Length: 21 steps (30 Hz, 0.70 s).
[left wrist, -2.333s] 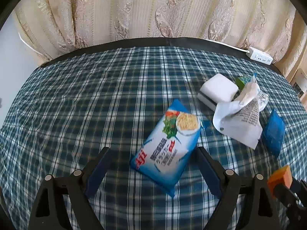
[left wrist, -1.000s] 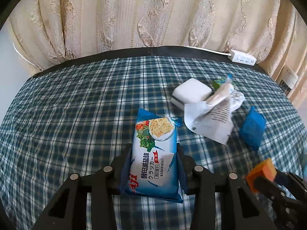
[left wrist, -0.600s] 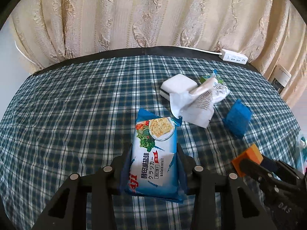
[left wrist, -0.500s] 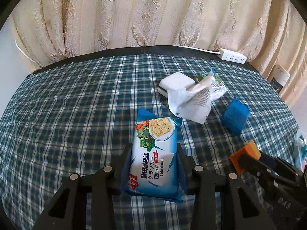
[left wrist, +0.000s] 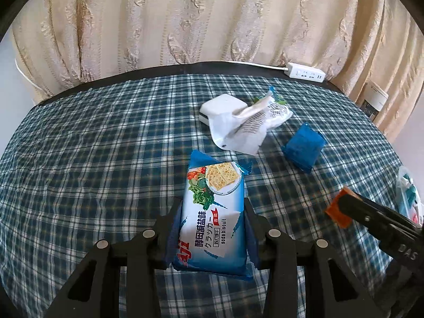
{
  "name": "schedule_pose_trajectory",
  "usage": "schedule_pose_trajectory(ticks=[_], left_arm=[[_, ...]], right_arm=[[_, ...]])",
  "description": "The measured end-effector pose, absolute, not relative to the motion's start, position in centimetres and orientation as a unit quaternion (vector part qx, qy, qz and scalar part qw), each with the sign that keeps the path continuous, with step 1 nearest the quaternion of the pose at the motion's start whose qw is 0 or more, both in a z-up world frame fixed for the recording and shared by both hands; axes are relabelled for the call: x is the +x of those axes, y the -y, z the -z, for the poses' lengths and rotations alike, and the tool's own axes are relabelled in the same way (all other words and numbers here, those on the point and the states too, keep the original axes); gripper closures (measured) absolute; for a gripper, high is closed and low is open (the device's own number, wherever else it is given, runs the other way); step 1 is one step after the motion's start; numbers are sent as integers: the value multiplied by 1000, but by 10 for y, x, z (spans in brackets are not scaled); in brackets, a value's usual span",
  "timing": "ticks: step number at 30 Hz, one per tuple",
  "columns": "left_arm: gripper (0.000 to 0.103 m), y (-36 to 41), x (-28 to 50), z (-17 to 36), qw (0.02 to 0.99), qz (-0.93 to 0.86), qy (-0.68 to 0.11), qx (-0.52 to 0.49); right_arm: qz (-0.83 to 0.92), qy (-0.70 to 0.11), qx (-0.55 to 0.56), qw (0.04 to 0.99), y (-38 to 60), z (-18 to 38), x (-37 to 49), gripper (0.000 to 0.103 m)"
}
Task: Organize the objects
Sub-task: 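Carry the toy block into the clear bowl and open the right tool while the left carries the cracker packet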
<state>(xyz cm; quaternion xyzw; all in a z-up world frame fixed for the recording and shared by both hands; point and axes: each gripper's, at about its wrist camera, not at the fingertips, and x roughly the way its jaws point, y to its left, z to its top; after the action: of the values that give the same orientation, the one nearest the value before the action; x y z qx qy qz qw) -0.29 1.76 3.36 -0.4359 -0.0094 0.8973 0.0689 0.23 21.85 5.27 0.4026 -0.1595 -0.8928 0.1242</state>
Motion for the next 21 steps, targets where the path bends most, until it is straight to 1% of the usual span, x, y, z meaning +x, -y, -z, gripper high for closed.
schedule_pose_trajectory(ticks=[14, 21], left_arm=[[59, -44, 5, -36, 104, -895, -6, -433], [59, -57, 8, -37, 116, -894, -15, -433]], right_arm=[[904, 187, 370, 101, -257, -75, 43, 59], [916, 193, 340, 91, -274, -95, 66, 59]])
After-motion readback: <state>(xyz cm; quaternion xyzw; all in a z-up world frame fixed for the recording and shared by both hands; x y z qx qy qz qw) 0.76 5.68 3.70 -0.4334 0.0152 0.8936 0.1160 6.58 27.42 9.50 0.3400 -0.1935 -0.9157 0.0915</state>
